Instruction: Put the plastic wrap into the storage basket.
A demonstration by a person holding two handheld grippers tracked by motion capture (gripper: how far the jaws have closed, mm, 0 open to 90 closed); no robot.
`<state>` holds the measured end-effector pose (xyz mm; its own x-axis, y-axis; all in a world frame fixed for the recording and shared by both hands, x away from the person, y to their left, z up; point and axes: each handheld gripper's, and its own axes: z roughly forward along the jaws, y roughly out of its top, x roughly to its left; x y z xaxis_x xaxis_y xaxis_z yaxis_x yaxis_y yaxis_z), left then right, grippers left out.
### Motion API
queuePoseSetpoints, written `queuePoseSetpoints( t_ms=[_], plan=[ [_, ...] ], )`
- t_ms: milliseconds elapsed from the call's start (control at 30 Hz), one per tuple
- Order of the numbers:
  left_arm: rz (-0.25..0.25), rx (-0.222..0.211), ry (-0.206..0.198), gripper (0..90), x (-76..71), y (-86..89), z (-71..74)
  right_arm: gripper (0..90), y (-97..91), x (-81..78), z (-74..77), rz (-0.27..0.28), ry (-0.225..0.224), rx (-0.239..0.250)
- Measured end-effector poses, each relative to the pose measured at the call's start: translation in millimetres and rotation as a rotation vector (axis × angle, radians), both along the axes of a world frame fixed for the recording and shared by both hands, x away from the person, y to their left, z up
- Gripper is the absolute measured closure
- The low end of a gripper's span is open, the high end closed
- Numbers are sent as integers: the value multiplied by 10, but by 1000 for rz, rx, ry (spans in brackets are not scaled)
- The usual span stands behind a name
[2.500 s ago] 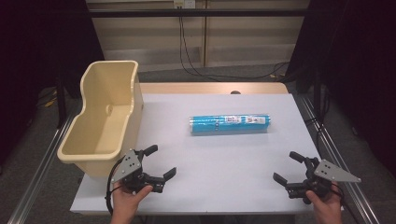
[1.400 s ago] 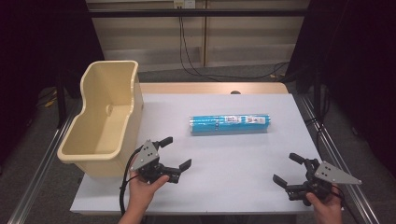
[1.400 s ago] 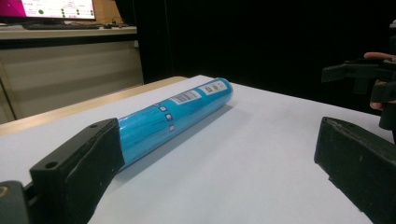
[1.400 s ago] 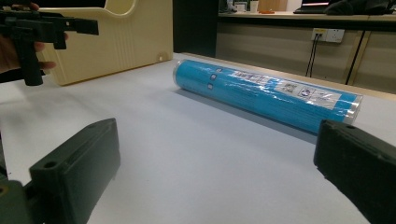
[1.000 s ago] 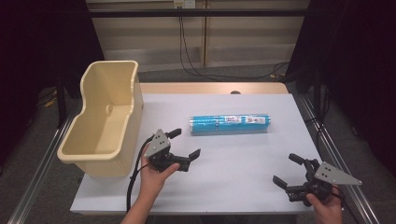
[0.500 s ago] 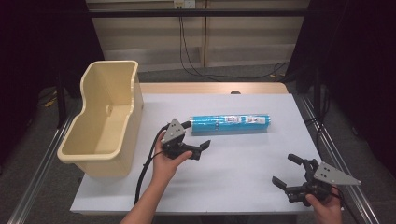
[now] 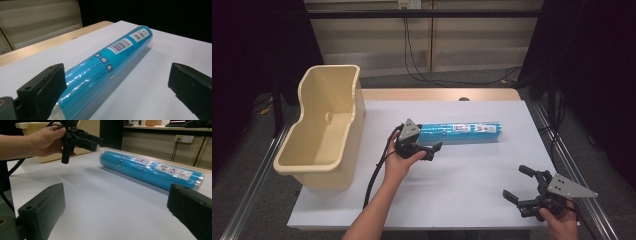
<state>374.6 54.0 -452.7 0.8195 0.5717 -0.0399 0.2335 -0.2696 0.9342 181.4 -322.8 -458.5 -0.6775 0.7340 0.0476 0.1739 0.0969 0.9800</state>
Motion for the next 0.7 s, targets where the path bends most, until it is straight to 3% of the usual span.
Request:
queuePoseSetpoints(
  t_ms=[133,233,300,333,400,600,700],
  plan=[
    [36,41,24,0,82,-45,-7,14,3,0,3,5,-3,-3],
    [43,25,47,0,150,-58,5,14,3,-2,7,5,-4,-3],
    [66,29,89,0,202,-69,-1,18,2,-3,8,6,-4,-5],
    [76,37,87,0,217,-73,-5,21,3,-3,9,6,-4,-6],
    [64,15,126,0,264,-82,-34,23,4,-4,8,4,-1,-15],
    [106,50,125,12,366,-108,-67,24,-5,-1,8,7,-1,-10],
    [96,101,85,19,406,-145,-58,25,-8,1,3,7,3,-11]
  ],
)
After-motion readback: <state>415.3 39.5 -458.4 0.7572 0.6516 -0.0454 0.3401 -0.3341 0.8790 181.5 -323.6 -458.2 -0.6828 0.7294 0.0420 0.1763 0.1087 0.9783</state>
